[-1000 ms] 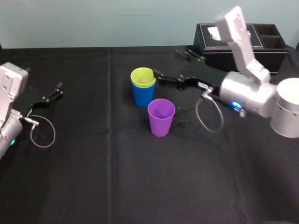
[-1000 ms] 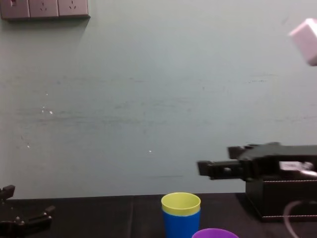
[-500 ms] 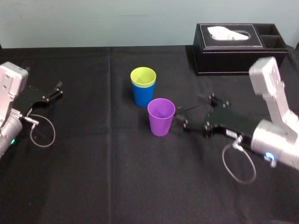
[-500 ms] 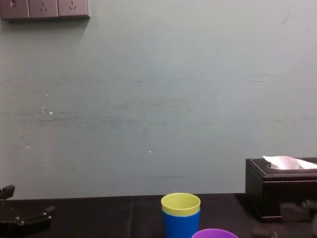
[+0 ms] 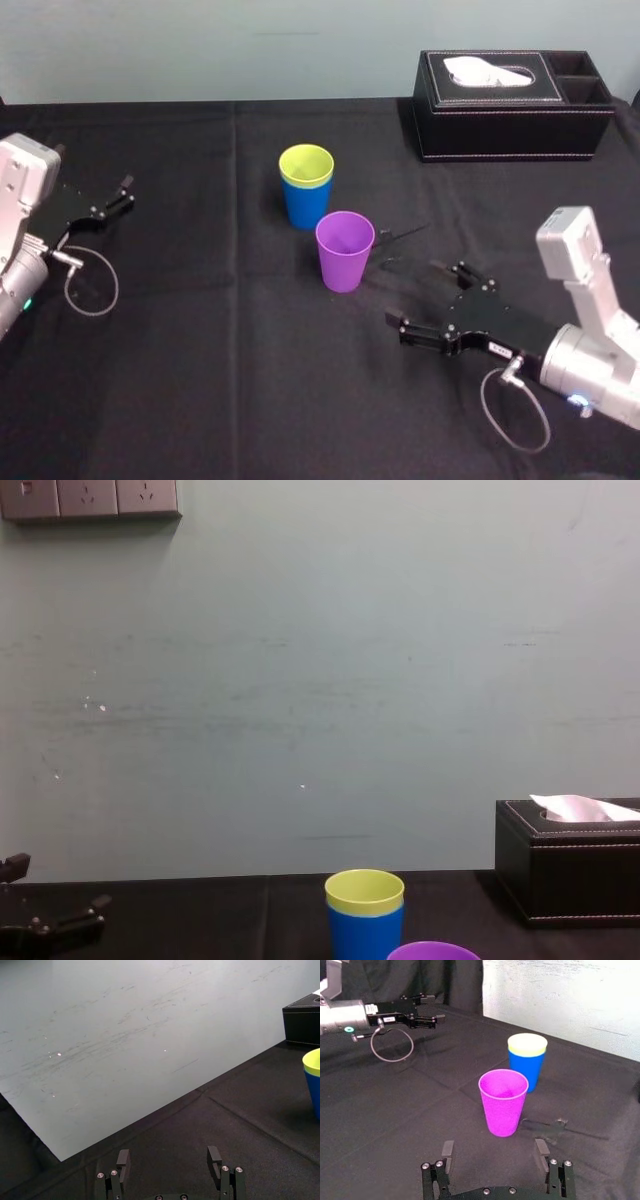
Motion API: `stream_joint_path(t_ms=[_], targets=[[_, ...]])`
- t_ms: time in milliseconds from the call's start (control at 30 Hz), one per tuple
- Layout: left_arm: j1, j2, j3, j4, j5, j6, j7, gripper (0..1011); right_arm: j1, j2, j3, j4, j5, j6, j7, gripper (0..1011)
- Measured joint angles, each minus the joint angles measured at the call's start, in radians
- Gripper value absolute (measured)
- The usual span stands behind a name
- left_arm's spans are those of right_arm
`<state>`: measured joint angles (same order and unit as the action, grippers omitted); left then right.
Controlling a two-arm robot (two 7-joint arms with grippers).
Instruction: Stack the three plastic cups sequentially using one hand.
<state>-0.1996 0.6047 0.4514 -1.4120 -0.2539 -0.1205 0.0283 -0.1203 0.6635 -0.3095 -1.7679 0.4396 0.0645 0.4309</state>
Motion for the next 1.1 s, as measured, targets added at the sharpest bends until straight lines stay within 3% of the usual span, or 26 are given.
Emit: stream_joint_path(t_ms=[167, 467, 1100], targets=[[0.0, 0.0, 0.0, 0.0, 0.0, 0.0, 0.0, 1010, 0.011, -0.041, -0.017, 0.038, -0.033, -0.025, -0.01, 1003], [0.0, 0.0, 0.0, 0.0, 0.0, 0.0, 0.0, 1010, 0.083, -0.114, -0.056, 0.12, -0.087, -0.03, -0.004, 1003], [0.0, 0.0, 0.0, 0.0, 0.0, 0.0, 0.0, 1010, 0.177, -0.177, -0.088, 0.2, -0.123, -0.018, 0.025, 1003]])
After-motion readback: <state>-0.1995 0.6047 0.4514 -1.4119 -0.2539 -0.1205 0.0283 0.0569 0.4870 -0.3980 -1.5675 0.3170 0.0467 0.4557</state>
